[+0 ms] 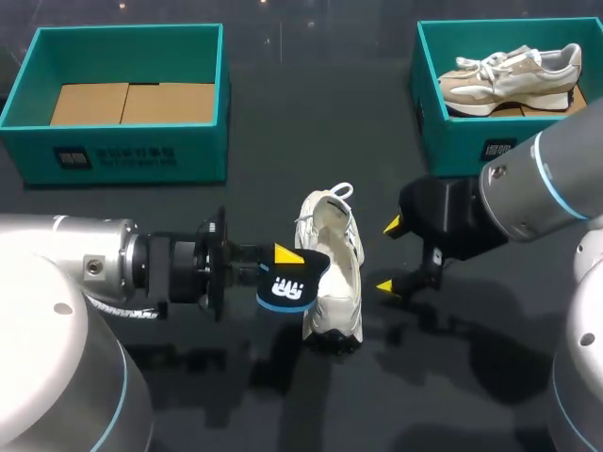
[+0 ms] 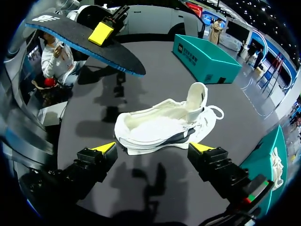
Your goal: Take the shoe out of the shoebox, open the shoe tongue, remove and reinsert the insole, then place the shoe into the shoebox
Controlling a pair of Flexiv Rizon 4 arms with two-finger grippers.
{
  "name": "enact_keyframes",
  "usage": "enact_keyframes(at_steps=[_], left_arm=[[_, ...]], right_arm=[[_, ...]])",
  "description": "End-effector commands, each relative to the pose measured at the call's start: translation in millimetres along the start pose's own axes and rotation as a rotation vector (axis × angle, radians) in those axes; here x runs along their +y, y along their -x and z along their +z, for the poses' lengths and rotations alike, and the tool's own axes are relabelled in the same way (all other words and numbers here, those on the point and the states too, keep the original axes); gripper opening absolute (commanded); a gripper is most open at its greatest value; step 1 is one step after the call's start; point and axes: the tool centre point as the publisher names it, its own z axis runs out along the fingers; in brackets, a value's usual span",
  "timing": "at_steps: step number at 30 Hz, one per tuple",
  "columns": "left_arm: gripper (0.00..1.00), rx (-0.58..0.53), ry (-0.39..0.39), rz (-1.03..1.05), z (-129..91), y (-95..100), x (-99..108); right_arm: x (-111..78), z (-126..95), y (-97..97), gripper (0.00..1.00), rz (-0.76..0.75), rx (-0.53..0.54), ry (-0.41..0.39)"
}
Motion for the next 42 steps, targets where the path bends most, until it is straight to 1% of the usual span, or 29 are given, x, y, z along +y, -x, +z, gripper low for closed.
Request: enact_keyframes(at_steps=[1,5,7,12,13,14,28,29,35,42], left_arm=[[0.00,0.053,-0.038,-0.066,7.5,-2.0,3.7],[0.00,0.078,-0.056,-0.121,17.6,-4.2,10.1],[0.00,0.081,-0.058,-0.133,22.0,-4.2,12.1],[0.00,0.092,-0.068,-0.148,32.9,-8.2,11.3],[0.00,0.098,-0.068,-0.147,35.0,-9.8,11.4],[0.00,0.102,-0.067,-0.144,36.9,-11.2,11.9],[0.00,0.102,-0.067,-0.144,36.9,-11.2,11.9],[0.00,0.102,-0.067,-0.144,36.9,-11.2,11.9],[0.00,0.145,-0.113,-0.168,44.3,-12.2,12.4],[0.00,0.162,-0.128,-0.165,50.7,-15.3,15.5]], right_arm=[[-11.4,1.9,-1.5,1.00,-0.030,-0.012,0.013],[-19.0,5.5,2.0,1.00,-0.045,0.003,0.006],[-20.7,7.3,2.1,1.00,-0.054,0.001,-0.013],[-23.5,10.8,2.6,1.00,-0.067,-0.001,-0.013],[-23.7,13.5,2.7,1.00,-0.080,-0.014,-0.029],[-24.1,15.5,3.3,1.00,-0.081,-0.016,-0.027],[-25.5,17.8,4.9,1.00,-0.086,-0.019,-0.028],[-26.3,17.8,5.9,1.00,-0.093,-0.012,-0.018],[-34.9,23.7,5.2,1.00,-0.110,-0.027,-0.032],[-37.3,34.6,9.4,1.00,-0.118,-0.019,-0.054]])
